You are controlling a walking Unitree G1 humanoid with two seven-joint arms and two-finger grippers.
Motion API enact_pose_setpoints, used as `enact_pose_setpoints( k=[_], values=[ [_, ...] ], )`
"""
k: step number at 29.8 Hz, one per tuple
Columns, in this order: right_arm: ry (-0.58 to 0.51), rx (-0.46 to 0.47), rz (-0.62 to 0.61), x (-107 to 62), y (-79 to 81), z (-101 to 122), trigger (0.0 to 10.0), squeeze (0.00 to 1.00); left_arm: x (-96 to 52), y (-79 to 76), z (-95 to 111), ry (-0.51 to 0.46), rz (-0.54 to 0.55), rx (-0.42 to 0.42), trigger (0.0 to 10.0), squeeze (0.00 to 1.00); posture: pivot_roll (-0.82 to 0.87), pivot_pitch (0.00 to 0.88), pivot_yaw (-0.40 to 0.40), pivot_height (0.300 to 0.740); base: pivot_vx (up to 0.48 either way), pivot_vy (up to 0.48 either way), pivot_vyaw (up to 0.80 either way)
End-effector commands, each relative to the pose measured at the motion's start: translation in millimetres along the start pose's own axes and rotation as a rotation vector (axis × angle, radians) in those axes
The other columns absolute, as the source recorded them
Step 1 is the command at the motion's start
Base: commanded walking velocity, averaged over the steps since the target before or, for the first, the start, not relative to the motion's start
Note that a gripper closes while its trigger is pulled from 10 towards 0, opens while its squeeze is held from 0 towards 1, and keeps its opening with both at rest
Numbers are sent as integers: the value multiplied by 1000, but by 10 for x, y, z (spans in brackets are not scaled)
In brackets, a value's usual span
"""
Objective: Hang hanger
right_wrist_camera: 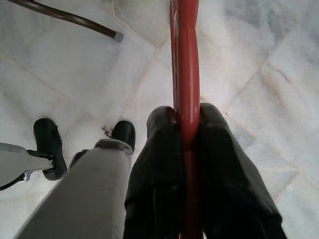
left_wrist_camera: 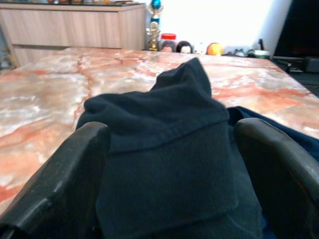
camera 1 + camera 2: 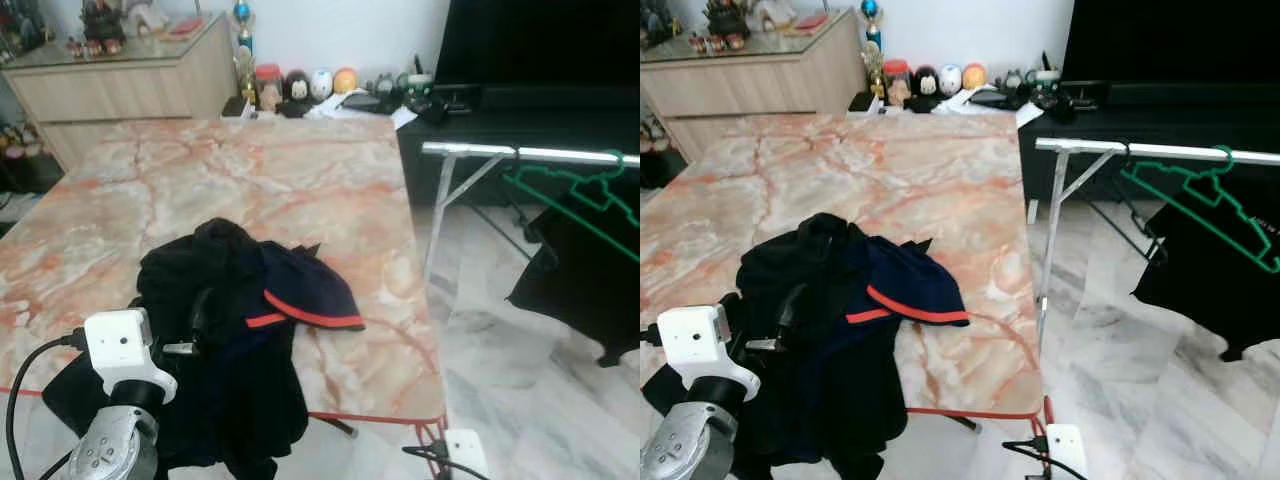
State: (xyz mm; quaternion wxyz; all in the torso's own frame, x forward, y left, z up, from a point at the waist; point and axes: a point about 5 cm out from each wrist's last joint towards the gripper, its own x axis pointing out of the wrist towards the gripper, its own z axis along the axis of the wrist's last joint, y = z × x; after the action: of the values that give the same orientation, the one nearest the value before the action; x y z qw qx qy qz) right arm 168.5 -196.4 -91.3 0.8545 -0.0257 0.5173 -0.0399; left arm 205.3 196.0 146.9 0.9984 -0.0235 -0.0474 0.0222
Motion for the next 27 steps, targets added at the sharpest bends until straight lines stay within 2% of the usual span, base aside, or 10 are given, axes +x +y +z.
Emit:
enact_pose_setpoints(
  k=[1,27],
  values=[
    [-14,12,11,3,55,24,10000,0,11,3,5,-2,-6,9,10000,0,-7,0,27,740,0,-345,0],
    [-21,22,13,5,83,47,10000,0,64,-32,33,-12,-27,14,10000,0,-2,0,29,740,0,-340,-28]
  ],
)
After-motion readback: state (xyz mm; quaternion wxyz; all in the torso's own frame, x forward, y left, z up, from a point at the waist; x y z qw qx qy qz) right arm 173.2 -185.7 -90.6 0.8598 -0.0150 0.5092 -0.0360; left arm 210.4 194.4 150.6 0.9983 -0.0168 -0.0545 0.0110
